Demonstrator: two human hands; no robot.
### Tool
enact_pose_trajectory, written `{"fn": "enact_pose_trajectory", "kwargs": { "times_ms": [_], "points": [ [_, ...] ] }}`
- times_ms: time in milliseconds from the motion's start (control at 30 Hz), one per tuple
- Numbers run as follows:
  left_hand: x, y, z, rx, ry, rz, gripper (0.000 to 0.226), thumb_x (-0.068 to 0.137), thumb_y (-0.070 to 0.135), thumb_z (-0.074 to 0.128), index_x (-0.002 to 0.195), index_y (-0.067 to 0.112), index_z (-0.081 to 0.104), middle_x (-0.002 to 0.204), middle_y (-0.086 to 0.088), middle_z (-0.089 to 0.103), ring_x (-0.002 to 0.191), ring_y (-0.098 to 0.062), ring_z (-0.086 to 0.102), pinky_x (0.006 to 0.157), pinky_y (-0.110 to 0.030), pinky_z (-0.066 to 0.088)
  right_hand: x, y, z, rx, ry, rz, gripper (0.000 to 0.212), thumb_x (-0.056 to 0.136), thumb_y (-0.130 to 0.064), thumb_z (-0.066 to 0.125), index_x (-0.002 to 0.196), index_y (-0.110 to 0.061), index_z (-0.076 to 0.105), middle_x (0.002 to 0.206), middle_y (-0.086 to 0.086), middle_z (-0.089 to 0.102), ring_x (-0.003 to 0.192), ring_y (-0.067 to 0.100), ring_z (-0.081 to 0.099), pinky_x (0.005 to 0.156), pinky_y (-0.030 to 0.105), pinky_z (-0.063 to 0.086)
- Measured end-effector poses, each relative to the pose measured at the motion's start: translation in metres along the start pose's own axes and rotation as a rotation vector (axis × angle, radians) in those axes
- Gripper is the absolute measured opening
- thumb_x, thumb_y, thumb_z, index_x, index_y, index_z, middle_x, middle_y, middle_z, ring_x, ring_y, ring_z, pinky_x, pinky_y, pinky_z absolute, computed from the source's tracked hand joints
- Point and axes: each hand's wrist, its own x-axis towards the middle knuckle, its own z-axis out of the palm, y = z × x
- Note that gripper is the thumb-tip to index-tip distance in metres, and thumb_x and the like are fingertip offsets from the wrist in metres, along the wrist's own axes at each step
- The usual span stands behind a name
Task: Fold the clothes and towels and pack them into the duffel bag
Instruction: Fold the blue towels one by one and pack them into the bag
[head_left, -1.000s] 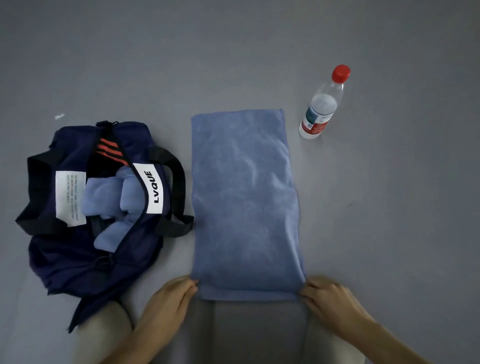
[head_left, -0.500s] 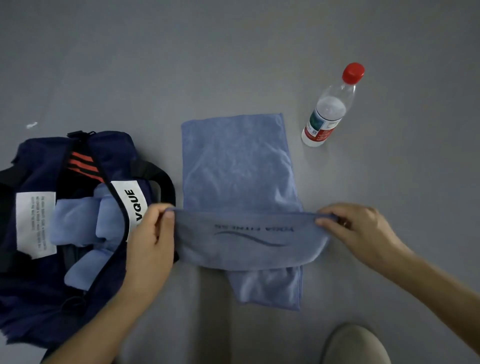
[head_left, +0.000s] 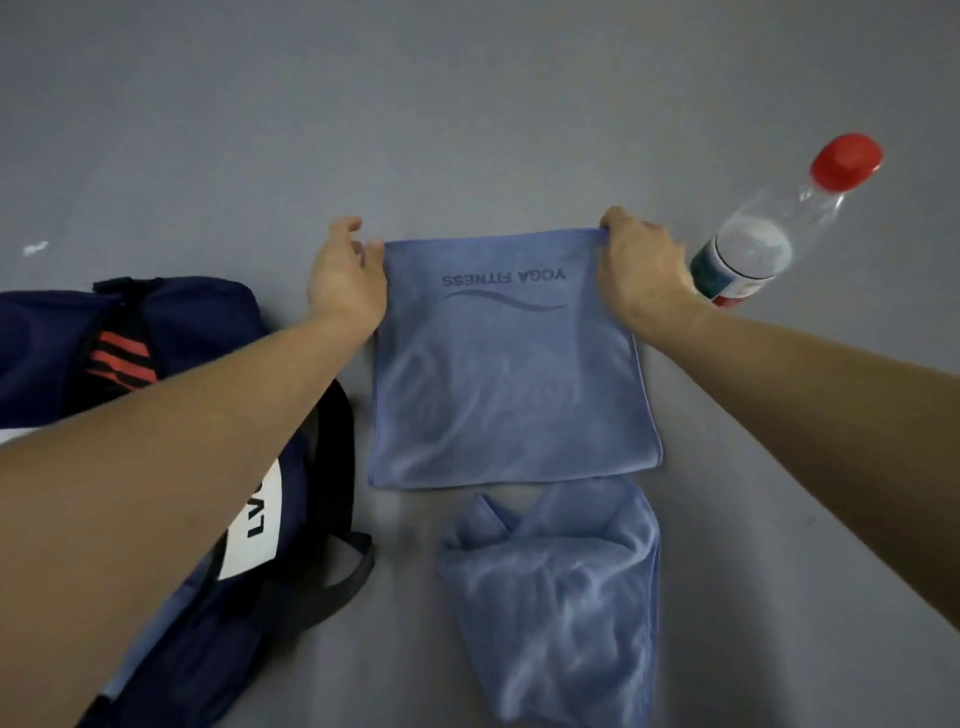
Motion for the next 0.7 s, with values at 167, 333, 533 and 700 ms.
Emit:
{"fn": "enact_pose_trajectory", "kwargs": {
  "times_ms": [167,333,533,700],
  "points": [
    [-0.085,-0.020,0.029,0.272,-0.134,0.419,0.048,0.101,0.008,0.046,0.149,0.009,0.043,0.147,-0.016,0.048,0.130,-0.034,0.049,0.109,-0.043,0.041,-0.084,0.023,0.043,0.027,0.016,-0.250,0.060,0.099,-0.018,0.046,0.155,-0.011,0.028,0.165,0.014,0.014,0.144,0.040,0.033,0.109,0.050,0.041],
    [-0.153,-0.064,0.063,0.587,-0.289,0.552,0.057,0.105,0.042,0.028,0.158,0.022,0.027,0.165,-0.015,0.019,0.153,-0.034,0.015,0.124,-0.052,0.013,-0.260,0.039,0.095,-0.026,0.019,-0.816,0.062,0.095,-0.050,0.055,0.146,-0.017,0.050,0.159,0.012,0.035,0.148,0.034,0.030,0.113,0.053,0.036],
    [-0.155,-0.062,0.056,0.742,-0.369,0.579,0.070,0.100,0.062,0.016,0.161,0.030,0.008,0.169,-0.009,0.000,0.155,-0.030,0.000,0.125,-0.051,0.002,-0.303,0.065,0.116,-0.195,-0.149,-0.722,0.073,0.095,-0.061,0.049,0.156,-0.026,0.032,0.164,0.004,0.027,0.150,0.031,0.024,0.117,0.053,0.024],
    [-0.161,-0.065,0.050,0.800,-0.365,0.536,0.072,0.097,0.066,0.007,0.160,0.032,0.002,0.169,-0.007,-0.002,0.155,-0.028,-0.002,0.125,-0.049,-0.002,-0.305,0.133,0.096,-0.257,-0.149,-0.599,0.071,0.099,-0.057,0.044,0.158,-0.024,0.026,0.164,0.004,0.025,0.151,0.031,0.023,0.116,0.052,0.026]
  ]
}}
